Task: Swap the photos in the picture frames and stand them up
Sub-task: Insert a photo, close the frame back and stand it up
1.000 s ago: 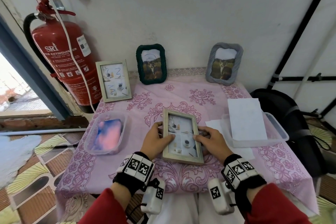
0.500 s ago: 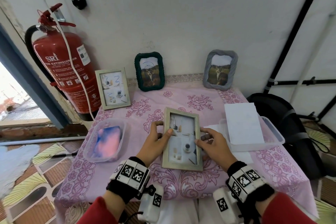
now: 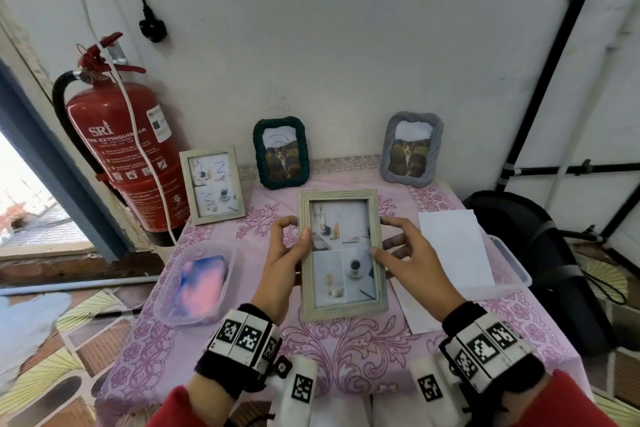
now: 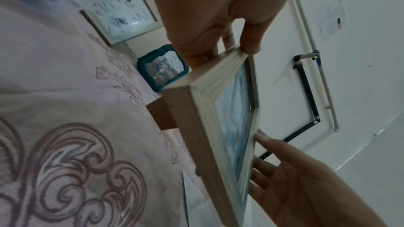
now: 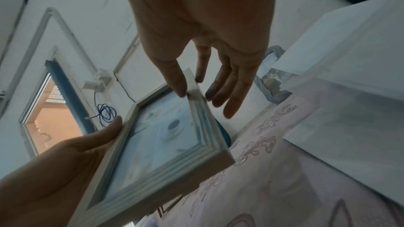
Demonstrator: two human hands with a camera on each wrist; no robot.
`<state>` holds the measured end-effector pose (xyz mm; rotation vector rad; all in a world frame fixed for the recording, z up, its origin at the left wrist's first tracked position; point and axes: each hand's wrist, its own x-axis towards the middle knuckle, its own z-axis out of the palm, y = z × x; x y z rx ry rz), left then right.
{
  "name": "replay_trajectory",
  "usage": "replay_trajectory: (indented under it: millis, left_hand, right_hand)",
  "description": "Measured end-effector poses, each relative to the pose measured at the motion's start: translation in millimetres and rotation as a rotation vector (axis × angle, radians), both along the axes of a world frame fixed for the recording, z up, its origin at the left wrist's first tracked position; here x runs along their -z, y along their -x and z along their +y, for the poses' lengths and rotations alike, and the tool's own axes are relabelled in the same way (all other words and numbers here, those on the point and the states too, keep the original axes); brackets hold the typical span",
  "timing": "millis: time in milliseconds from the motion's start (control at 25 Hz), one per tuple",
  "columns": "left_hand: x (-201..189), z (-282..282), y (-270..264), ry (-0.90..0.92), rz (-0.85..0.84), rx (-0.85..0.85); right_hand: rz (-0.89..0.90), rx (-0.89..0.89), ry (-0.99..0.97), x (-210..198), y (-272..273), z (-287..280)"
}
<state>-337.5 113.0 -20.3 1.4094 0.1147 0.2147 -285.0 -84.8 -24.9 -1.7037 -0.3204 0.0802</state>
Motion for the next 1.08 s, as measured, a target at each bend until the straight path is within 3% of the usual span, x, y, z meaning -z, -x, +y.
replay_trajectory:
  millis: [280,440,720,960,1080]
  left_hand:
    - [-5,-7,-4,0.159,-0.004,0.052]
    - [-12,-8,-16,0.183,0.003,0.061]
    - [-30,1,-65,0.131,-0.001,0.075]
    - [-45,8,-129,0.128,-0.009,0.076]
    - [-47,9,-163,0.116,0.0,0.066]
  right_hand:
    - [0.308,-0.241,-0.286,-20,-7,-12]
    - [0.334,-0.235,-0.374,-32,-17,-14]
    - [0.161,-0.106,-0.003,-70,-66,-14]
    - [-0.023,-0.1,0.128,-111,-138,-7]
    - [-0.052,-0.121,0.298,-123,-178,1]
